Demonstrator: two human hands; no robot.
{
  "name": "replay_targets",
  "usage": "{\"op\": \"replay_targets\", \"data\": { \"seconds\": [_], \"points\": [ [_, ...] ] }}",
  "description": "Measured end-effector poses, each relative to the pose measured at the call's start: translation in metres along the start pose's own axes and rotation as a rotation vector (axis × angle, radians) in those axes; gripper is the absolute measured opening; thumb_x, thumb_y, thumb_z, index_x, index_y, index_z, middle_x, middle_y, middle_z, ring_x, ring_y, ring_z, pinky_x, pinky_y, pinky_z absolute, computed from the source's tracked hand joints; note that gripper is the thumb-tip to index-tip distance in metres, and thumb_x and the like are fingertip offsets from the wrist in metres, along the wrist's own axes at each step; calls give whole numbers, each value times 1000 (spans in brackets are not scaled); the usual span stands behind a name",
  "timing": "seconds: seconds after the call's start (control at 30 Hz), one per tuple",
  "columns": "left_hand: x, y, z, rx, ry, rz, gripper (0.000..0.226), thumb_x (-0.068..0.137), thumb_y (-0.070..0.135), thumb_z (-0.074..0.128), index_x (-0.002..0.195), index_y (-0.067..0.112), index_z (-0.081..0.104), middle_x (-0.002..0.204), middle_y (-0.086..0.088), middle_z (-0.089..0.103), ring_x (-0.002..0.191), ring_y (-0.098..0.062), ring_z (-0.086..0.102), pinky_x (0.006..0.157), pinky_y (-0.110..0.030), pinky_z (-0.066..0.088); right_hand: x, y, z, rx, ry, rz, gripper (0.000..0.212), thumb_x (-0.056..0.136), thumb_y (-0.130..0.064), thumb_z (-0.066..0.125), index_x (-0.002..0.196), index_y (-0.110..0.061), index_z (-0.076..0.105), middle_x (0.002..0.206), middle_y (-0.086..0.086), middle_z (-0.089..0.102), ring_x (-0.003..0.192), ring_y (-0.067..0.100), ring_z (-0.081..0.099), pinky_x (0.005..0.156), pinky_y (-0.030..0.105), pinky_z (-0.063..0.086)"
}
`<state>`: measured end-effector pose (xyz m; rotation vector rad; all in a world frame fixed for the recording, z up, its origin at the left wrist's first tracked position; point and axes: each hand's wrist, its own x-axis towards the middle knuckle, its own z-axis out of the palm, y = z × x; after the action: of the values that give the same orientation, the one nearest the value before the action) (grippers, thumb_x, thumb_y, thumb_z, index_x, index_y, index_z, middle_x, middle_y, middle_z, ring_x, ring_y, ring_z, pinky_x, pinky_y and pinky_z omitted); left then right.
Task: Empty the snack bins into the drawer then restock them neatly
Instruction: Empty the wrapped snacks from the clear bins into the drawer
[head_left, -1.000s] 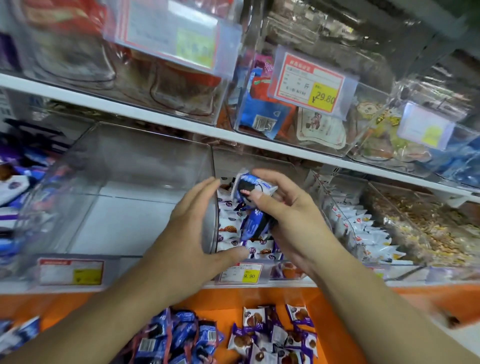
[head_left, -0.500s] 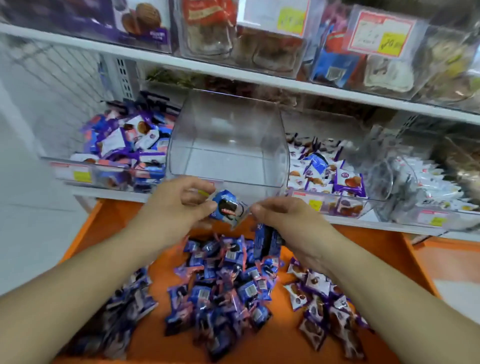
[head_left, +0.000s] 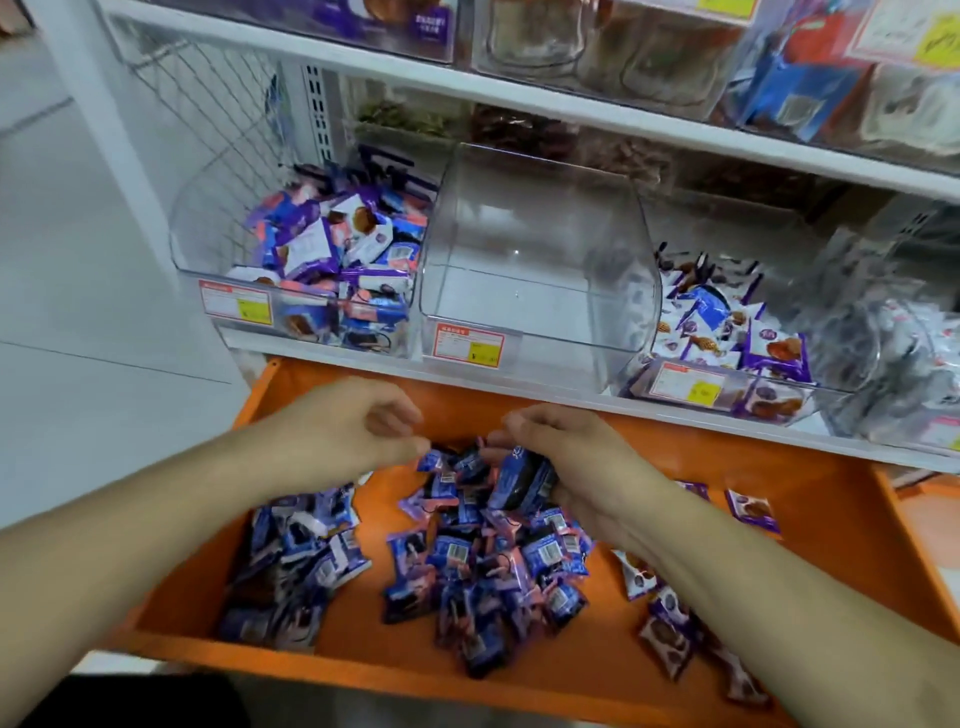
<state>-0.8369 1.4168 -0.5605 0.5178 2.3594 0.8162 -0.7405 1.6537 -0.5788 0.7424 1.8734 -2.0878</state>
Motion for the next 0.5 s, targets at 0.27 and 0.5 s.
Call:
{"op": "replay_targets", "data": {
  "seconds": [0.27,0.5],
  "points": [
    [-2,59,44,-816,-250,-120,36,94,11,74,127,10,59,116,-17,73,94,-32,78,84,-43,65,-9,-12,-7,216,-51,-270,33,103,3,50,132,-8,62,133,7,71,129,18,64,112,44,47],
    [4,63,37,-407,131,159,50,77,15,91,112,41,67,113,26,70,90,-7,75,86,-36,62,-15,-28,-30,-271,-108,-375,46,89,-5,73,130,-25,66,131,-8,69,126,7,62,101,33,53]
  ]
}}
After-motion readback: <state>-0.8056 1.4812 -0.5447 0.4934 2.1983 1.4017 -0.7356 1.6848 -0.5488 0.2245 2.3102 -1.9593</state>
